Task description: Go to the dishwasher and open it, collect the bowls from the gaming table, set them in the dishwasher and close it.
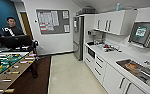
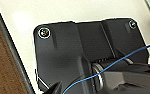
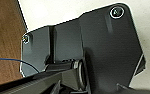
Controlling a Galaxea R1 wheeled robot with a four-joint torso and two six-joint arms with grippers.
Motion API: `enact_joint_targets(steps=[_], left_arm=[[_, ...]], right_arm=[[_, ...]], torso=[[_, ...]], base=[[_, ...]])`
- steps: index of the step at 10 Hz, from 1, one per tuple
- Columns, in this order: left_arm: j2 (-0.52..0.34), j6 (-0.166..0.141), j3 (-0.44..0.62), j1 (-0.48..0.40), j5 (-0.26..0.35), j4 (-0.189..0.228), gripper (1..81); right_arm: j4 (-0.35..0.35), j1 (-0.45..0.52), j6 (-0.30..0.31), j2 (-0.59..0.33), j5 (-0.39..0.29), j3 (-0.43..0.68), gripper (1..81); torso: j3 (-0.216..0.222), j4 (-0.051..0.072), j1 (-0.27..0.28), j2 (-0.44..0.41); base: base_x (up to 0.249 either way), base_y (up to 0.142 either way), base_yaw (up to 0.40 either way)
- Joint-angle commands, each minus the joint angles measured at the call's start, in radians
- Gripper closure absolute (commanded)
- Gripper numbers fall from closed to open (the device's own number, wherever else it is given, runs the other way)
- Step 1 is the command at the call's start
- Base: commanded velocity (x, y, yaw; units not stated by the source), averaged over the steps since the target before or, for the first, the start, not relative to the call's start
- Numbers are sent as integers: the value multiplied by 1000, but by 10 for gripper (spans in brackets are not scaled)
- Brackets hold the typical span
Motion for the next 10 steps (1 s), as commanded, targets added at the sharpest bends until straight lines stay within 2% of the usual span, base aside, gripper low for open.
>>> enact_joint_targets(steps=[1, 10], left_arm=[[-2, 5, 0, -46, 59, 8, 10], [6, 4, -18, -44, 61, 3, 10]], right_arm=[[9, 46, -4, 7, -47, 8, 10], [1, 51, -10, 7, -47, 8, 10]], torso=[[0, 0, 0, 0], [0, 0, 0, 0]], base=[[0, 0, 350], [0, 0, 350]])
